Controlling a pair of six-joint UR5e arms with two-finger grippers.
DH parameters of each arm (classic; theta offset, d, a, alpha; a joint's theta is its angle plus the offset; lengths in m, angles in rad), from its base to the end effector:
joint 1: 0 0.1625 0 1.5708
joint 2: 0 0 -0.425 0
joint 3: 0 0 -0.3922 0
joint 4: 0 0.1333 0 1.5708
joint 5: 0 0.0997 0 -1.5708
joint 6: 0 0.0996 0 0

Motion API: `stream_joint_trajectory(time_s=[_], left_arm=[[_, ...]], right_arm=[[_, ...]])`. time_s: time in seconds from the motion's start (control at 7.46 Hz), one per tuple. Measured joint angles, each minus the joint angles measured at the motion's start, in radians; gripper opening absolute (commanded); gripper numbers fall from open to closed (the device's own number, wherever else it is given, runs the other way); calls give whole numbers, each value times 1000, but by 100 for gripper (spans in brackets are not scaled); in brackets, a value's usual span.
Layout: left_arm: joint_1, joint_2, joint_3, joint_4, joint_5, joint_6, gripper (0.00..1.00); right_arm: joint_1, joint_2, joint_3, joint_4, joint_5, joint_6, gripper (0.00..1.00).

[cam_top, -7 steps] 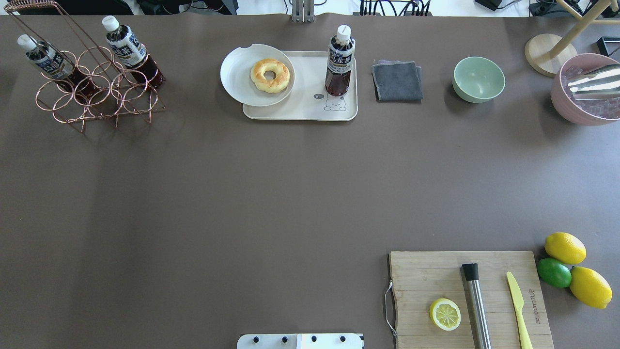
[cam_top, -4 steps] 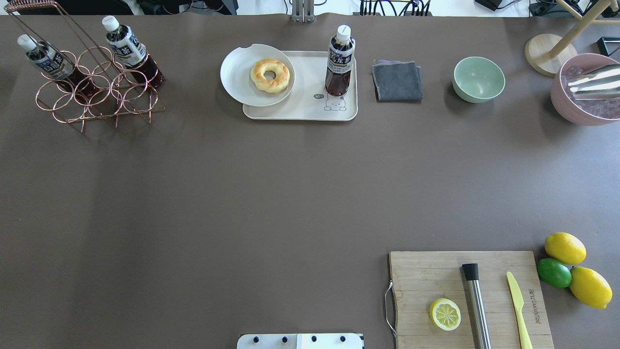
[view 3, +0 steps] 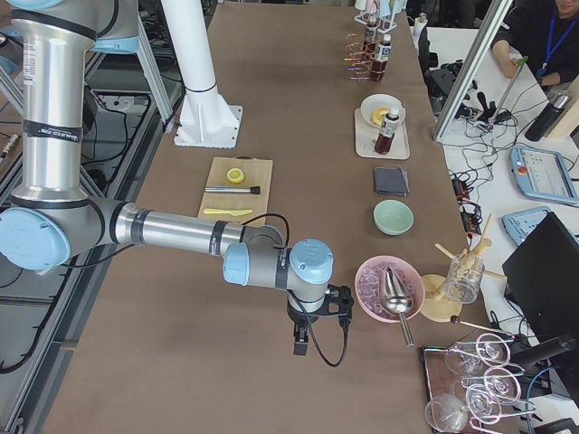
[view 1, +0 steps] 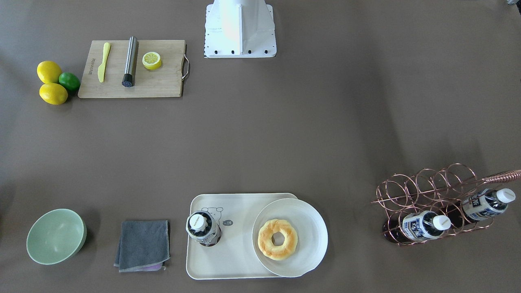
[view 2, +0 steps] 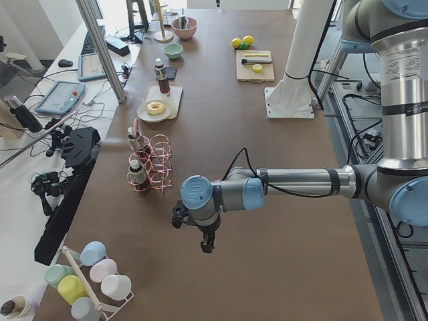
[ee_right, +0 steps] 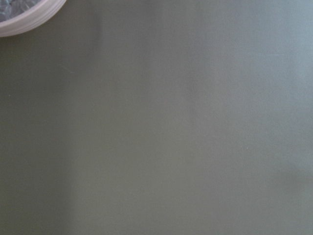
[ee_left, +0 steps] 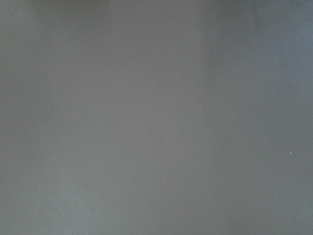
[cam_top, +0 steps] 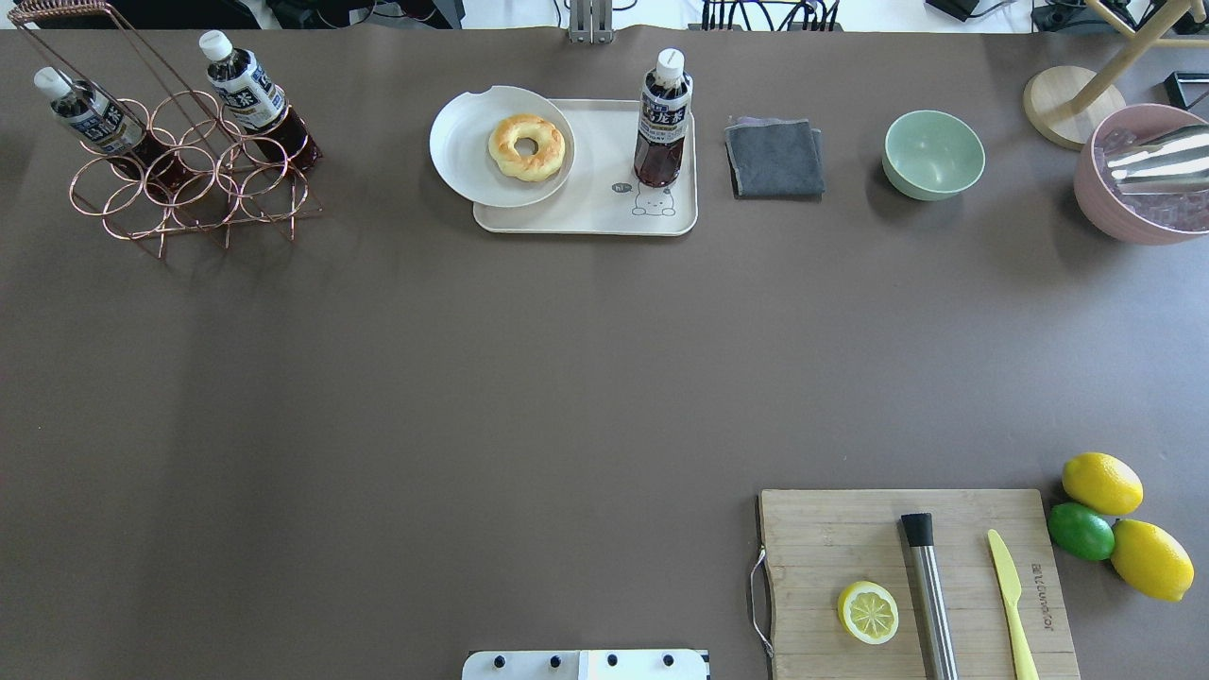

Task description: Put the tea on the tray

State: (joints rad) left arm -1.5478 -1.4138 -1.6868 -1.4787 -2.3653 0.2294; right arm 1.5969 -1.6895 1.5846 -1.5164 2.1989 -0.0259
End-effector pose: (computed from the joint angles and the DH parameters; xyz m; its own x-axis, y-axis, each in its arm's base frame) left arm -0.0527 -0.4163 0.6807 0.6790 0.1488 -0.7189 -0.1820 0.9828 0.0316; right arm 0.0861 -0.4331 0.7111 0.8085 0.0249 0.5880 -0.0051 0.9994 -0.0353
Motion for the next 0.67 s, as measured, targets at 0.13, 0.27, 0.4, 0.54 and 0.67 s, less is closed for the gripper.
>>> stream_joint_trajectory(time_s=[0.13, 0.27, 0.4, 0.54, 0.67], left_arm=[[-1, 1, 1, 0, 0, 0, 98], [-1, 1, 2, 1, -1, -1, 98], [0, 1, 5, 2, -1, -1, 98], [0, 1, 7, 2, -1, 0, 98], [0, 1, 8, 0, -2, 0, 98]], right_arm=[[0, 0, 0, 0, 1, 0, 100], [0, 1, 0, 1, 1, 1, 100], [0, 1, 0, 0, 1, 1, 100], [0, 1, 0, 0, 1, 1, 100], [0, 1, 0, -1, 1, 1, 100]])
